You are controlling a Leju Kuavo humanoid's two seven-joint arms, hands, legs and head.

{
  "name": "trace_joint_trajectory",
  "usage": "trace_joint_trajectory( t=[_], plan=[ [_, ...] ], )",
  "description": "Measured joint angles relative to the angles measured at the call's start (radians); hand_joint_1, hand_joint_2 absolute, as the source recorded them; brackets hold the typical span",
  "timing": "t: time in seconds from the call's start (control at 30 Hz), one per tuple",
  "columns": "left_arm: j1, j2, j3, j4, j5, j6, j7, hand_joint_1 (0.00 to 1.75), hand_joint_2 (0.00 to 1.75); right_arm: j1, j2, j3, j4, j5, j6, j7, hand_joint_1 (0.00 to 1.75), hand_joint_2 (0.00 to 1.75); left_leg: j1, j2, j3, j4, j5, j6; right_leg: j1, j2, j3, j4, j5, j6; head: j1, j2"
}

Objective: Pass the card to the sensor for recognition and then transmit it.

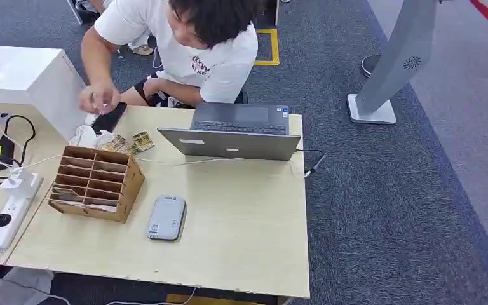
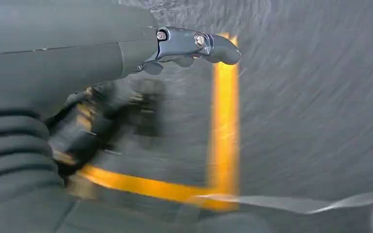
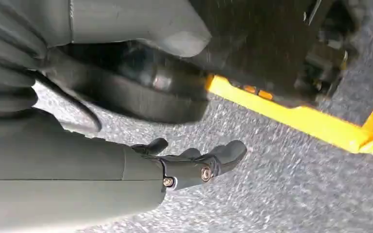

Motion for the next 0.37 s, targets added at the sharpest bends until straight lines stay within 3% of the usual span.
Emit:
trace_joint_trajectory(
  t=[0.1, 0.23, 0.27, 0.3, 0.37],
  plan=[
    [-0.001, -0.003, -0.119, 0.036, -0.106, -0.071, 0.000, 0.00, 1.75, -0.001, 0.000, 0.021, 0.000, 0.021, 0.011, -0.016, 0.00, 1.75, 0.000, 0.000, 0.001, 0.000, 0.000, 0.000, 0.000, 0.001, 0.000, 0.000, 0.000, 0.000, 0.000, 0.000],
    [0.017, 0.024, -0.274, 0.047, -0.116, -0.104, 0.026, 0.00, 1.75, 0.000, -0.011, 0.019, -0.011, 0.019, 0.060, -0.012, 0.00, 1.75, 0.001, 0.001, 0.001, 0.000, 0.000, 0.000, 0.001, 0.001, 0.000, 0.000, 0.000, 0.000, 0.000, 0.000],
    [0.024, 0.031, -0.316, 0.047, -0.116, -0.106, 0.034, 0.00, 0.00, 0.000, -0.015, 0.016, -0.015, 0.017, 0.065, -0.011, 0.00, 1.75, 0.001, 0.001, 0.001, 0.000, 0.000, 0.000, 0.001, 0.001, 0.000, 0.000, 0.000, 0.000, 0.000, 0.000],
    [0.030, 0.036, -0.353, 0.047, -0.118, -0.108, 0.040, 0.00, 0.00, 0.001, -0.018, 0.011, -0.018, 0.014, 0.071, -0.011, 0.00, 0.00, 0.001, 0.001, 0.001, 0.000, 0.000, 0.000, 0.001, 0.001, 0.000, 0.000, 0.000, 0.000, 0.000, 0.000],
    [0.041, 0.049, -0.415, 0.047, -0.119, -0.109, 0.055, 0.00, 0.00, 0.009, -0.023, -0.004, -0.026, 0.002, 0.082, -0.008, 0.00, 0.00, 0.001, 0.001, 0.001, 0.000, 0.000, 0.000, 0.001, 0.001, 0.000, 0.000, -0.001, 0.000, 0.000, 0.000]
  ],
)
